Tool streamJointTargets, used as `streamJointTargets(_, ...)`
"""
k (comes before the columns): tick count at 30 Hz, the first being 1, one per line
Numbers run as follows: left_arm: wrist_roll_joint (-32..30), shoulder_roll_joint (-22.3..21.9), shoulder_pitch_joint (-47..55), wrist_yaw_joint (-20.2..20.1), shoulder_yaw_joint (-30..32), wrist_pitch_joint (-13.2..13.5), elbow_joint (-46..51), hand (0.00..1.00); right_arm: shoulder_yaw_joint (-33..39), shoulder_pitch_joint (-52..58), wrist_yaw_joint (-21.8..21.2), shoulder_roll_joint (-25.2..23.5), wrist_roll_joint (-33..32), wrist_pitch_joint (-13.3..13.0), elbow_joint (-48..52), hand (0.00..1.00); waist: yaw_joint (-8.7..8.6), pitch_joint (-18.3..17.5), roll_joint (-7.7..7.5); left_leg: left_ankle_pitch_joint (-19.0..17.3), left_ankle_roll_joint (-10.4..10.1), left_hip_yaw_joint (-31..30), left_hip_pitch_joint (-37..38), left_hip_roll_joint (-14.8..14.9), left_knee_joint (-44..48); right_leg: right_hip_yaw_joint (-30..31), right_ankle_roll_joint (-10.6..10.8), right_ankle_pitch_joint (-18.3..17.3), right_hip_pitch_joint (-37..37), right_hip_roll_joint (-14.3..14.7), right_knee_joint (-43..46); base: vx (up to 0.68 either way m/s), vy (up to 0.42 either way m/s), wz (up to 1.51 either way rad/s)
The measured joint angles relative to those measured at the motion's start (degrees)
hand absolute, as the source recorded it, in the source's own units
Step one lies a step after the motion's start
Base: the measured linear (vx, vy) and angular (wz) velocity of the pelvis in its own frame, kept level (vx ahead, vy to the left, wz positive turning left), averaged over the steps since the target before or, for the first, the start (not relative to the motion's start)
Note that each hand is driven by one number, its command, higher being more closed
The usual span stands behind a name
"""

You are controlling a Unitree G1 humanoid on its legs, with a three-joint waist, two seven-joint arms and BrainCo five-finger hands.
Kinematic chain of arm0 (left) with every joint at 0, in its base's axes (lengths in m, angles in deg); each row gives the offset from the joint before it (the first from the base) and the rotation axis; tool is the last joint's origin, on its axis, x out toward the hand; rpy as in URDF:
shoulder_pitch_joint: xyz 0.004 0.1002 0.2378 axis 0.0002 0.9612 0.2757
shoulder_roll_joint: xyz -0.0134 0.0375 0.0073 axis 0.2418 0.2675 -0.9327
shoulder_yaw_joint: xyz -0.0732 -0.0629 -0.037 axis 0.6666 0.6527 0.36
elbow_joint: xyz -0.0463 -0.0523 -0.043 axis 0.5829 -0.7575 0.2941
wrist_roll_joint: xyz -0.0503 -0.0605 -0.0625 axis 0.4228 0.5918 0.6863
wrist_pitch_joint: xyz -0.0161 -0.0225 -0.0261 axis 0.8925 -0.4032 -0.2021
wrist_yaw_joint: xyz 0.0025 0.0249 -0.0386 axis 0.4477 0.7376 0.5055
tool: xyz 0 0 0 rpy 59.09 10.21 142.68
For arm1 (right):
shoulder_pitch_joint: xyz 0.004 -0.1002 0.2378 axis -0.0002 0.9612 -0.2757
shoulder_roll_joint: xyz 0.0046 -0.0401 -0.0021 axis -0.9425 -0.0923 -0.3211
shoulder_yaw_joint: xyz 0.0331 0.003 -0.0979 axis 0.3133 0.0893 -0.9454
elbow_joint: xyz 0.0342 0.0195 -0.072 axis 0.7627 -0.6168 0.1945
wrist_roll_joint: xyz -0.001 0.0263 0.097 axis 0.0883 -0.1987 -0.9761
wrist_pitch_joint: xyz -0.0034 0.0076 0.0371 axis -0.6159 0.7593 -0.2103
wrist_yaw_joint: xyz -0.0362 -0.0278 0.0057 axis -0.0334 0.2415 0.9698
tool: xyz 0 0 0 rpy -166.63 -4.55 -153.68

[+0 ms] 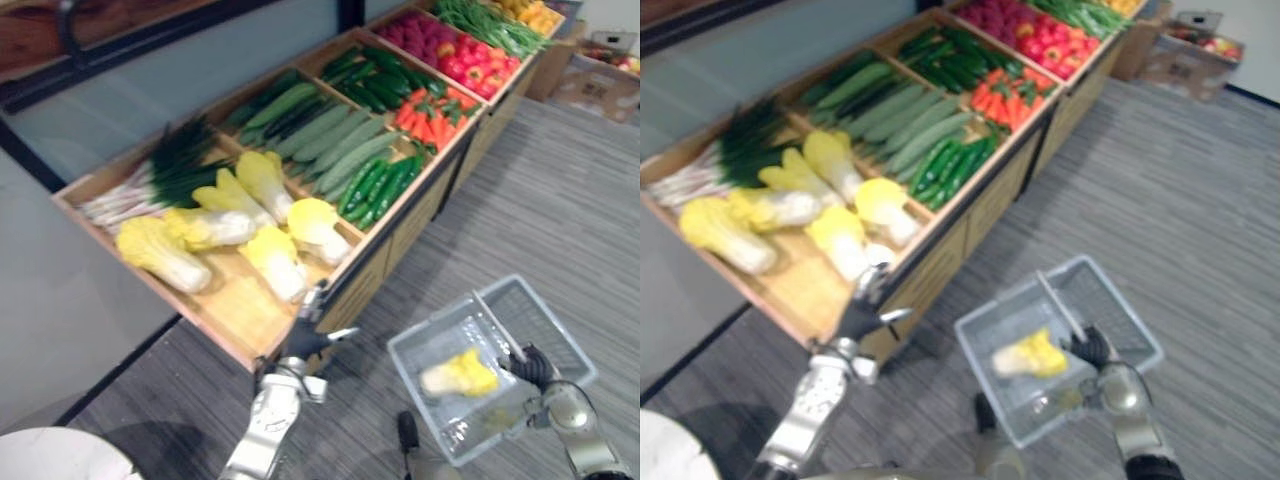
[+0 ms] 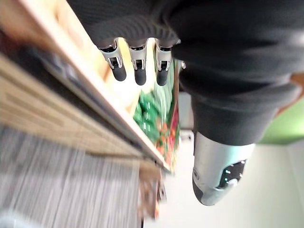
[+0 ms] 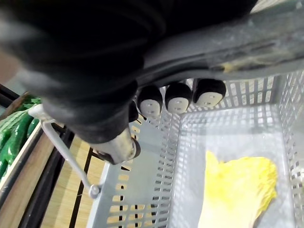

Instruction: Pick vegetable in the basket

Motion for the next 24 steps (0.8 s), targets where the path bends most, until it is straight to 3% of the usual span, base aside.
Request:
streamJointTargets(5, -9.5, -0.6, 2.0, 3.5, 8.8, 0.1, -7.2, 0.0, 3.1, 2.3, 0.2, -3.2, 2.4, -0.2, -4.2, 1.0, 0.09, -2.0, -0.16, 1.1, 0.1, -1.8, -0.8, -0.7, -0.5, -1.9, -0.2, -0.5, 0.0, -0.9, 0.0, -0.05, -0.002, 0.22)
streamJointTargets(10, -15.9, -0.8, 2.3, 4.5, 11.0, -0.1, -17.2, 0.0, 7.6, 3.4, 1.8, -5.1, 3.2, -0.2, -8.7, 1.0, 0.02, -3.7, -0.77, 2.3, -0.4, -3.0, -0.8, -1.0, -1.9, -3.3, -0.5, -0.9, 0.0, -1.4, 0.0, -0.03, -0.003, 0.13)
streamJointTargets(19, -16.8, -1.3, 3.4, 4.4, 12.8, -0.6, -19.0, 0.0, 13.5, 4.3, 4.3, -8.6, 3.2, -0.2, -11.4, 1.0, 0.2, -5.1, -1.56, 3.4, -0.8, -3.6, 0.6, -0.8, -3.9, -4.2, -0.5, -1.6, 1.0, -1.3, 0.0, 0.0, -0.006, 0.04)
streamJointTargets(24, -18.3, -1.3, 3.3, 4.4, 12.5, -0.2, -19.0, 0.0, 17.5, 4.3, 6.3, -9.7, 3.0, -0.2, -13.1, 1.0, 0.15, -4.8, -1.27, -0.9, -0.1, -4.1, -2.3, 0.5, 5.0, -4.1, -0.2, -1.6, 1.1, -0.7, 1.5, 0.01, 0.055, -0.01)
